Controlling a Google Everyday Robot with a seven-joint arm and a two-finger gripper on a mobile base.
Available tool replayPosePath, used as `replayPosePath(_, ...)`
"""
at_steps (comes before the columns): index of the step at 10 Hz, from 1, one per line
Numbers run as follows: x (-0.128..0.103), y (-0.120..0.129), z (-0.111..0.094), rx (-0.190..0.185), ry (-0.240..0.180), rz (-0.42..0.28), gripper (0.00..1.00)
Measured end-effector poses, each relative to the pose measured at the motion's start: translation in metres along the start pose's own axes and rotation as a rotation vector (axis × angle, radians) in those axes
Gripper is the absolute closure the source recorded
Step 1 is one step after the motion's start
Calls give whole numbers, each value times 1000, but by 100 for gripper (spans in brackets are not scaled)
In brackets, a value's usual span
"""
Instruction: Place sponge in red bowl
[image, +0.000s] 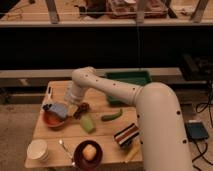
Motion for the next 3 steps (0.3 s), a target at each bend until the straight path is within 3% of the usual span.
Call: replayPosePath(3, -1, 1, -3, 5, -22, 3, 20)
